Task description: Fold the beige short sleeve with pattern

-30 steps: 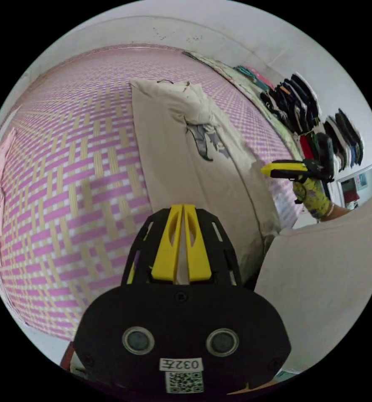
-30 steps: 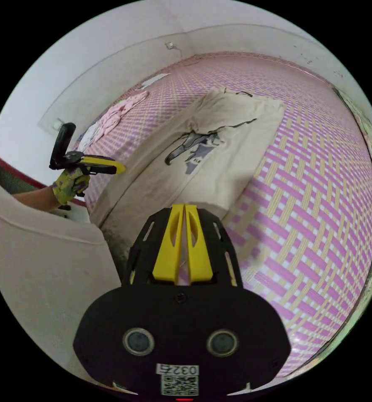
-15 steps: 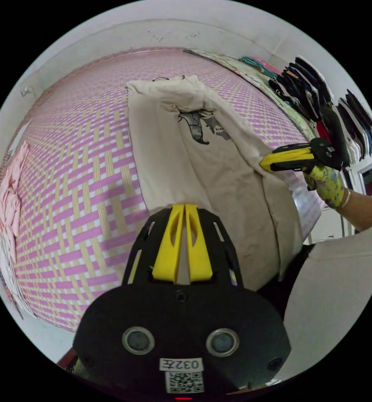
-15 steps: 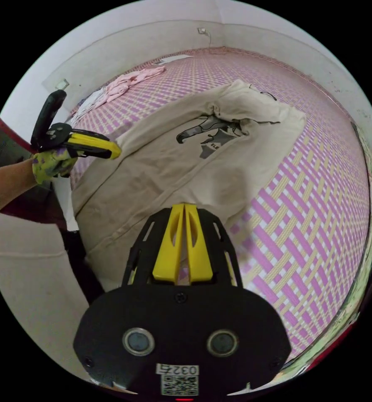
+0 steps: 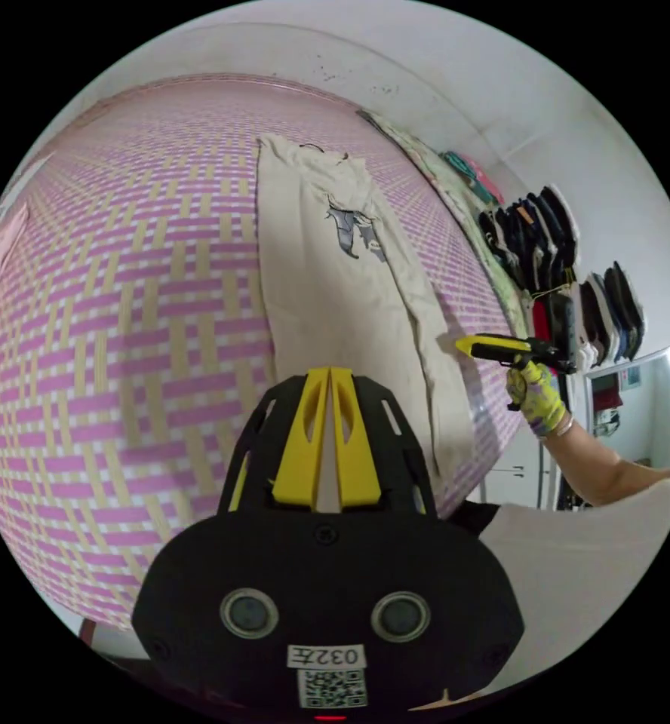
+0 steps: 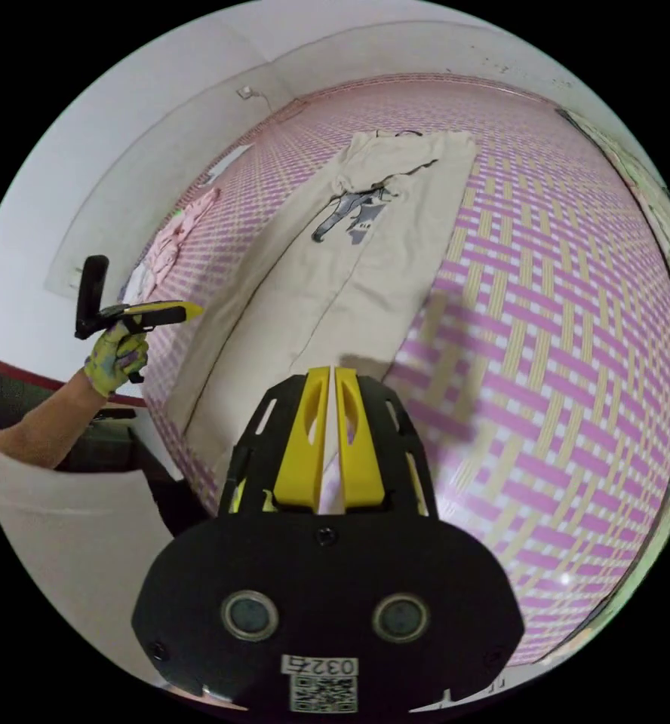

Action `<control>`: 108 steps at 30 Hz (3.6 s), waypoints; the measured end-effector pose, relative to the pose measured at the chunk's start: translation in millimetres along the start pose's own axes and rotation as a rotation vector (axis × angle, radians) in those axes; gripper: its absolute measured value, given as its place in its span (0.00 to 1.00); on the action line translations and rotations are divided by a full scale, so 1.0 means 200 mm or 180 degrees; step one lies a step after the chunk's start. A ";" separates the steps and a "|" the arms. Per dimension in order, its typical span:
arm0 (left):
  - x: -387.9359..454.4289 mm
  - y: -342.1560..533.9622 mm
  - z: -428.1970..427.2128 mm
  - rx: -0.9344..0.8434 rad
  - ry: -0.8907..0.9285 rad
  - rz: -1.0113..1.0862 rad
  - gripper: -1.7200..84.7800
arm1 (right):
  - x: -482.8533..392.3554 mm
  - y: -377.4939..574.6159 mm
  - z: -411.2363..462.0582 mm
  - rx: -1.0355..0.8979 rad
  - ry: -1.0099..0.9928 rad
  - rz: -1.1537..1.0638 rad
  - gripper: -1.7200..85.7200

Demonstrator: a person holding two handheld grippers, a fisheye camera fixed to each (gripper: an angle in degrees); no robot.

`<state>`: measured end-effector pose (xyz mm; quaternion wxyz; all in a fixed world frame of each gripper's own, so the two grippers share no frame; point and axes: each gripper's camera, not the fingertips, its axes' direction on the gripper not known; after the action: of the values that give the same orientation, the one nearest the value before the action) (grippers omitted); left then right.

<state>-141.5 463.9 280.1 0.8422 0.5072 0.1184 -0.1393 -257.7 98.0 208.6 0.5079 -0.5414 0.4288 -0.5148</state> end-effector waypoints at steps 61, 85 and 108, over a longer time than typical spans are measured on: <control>-0.91 0.87 -0.01 -0.0301 0.1333 -0.0434 0.00 | 0.72 0.69 -0.09 -0.0146 -0.1837 0.1071 0.01; -1.17 -0.26 -0.06 -0.0121 0.1563 -0.0079 0.00 | 1.02 -0.08 -0.48 0.0492 -0.1507 0.0486 0.01; -1.47 -0.21 0.19 0.0886 0.2415 -0.1054 0.06 | 1.29 -0.19 -0.23 0.0965 -0.1719 0.1652 0.09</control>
<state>-428.7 445.4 363.2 0.6290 0.6054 0.4792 -0.0909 -279.5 -156.7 275.8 0.7895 -0.4498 0.3217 -0.2661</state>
